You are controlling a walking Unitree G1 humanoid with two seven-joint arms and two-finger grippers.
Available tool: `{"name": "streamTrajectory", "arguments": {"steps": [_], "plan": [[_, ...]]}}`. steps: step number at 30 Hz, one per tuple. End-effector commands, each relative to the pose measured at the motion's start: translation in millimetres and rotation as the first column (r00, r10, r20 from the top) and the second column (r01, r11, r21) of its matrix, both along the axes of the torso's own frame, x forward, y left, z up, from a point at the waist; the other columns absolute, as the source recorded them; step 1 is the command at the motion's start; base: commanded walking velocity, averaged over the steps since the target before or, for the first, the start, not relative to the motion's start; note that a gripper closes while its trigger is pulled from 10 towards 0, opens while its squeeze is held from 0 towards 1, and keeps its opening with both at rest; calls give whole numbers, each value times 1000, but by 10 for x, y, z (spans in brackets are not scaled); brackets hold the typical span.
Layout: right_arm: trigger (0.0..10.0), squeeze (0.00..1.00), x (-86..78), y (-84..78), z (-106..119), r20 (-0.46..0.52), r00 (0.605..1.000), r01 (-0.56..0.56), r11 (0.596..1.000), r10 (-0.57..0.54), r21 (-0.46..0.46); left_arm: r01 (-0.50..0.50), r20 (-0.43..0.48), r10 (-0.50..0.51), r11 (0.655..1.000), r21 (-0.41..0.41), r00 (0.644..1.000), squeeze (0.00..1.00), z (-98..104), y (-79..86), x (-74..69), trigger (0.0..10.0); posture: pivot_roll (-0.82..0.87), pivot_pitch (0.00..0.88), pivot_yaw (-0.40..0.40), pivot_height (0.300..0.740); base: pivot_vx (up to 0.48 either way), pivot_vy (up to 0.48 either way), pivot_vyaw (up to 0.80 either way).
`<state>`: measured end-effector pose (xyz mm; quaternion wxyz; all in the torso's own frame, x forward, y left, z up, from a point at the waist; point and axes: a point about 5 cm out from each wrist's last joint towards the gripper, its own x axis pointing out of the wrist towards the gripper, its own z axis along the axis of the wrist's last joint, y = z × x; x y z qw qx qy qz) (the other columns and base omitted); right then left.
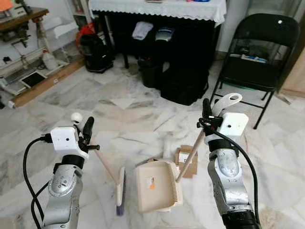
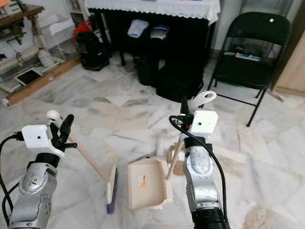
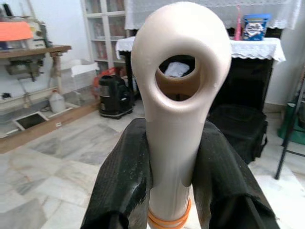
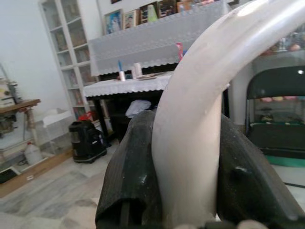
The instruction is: Sweep floor
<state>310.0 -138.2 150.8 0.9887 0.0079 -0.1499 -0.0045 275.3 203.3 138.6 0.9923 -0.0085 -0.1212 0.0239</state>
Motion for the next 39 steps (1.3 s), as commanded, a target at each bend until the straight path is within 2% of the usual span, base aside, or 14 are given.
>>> {"name": "streamTrajectory", "arguments": {"steps": [1,4,10,21,25,29,33,39], "plan": [[10000,0,20,59,145,63,998,-16,1000,16,8,-18,54,18,1000,5,998,0,106,36,-10,10000,88,0,73,740,274,0,0],[10000,0,33,52,129,43,999,-19,1000,19,5,-18,53,18,1000,5,998,0,108,36,-8,10000,86,0,73,740,276,0,0],[10000,0,18,63,138,55,998,-24,1000,24,-3,-21,54,21,1000,3,998,0,109,40,-17,10000,86,0,72,740,276,0,-723],[10000,0,-16,22,121,60,998,-6,1000,7,-27,-18,53,18,1000,5,998,0,99,32,-26,10000,81,0,72,740,50,0,0],[10000,0,-48,-61,72,45,999,23,999,-21,-47,-13,51,12,1000,5,999,0,94,30,-30,10000,78,0,73,740,0,0,0],[10000,0,-136,-225,-48,12,997,81,994,-80,-77,-8,45,7,1000,12,999,0,88,42,-29,10000,65,0,83,740,0,0,0],[10000,0,-176,-299,-106,-4,995,102,991,-103,-88,-3,41,2,1000,15,999,0,85,45,-18,10000,56,0,87,740,0,0,0],[10000,0,-306,-503,-280,-50,982,174,973,-183,-149,19,26,-19,1000,22,999,0,69,41,7,10000,38,8,98,740,0,0,0]]}}
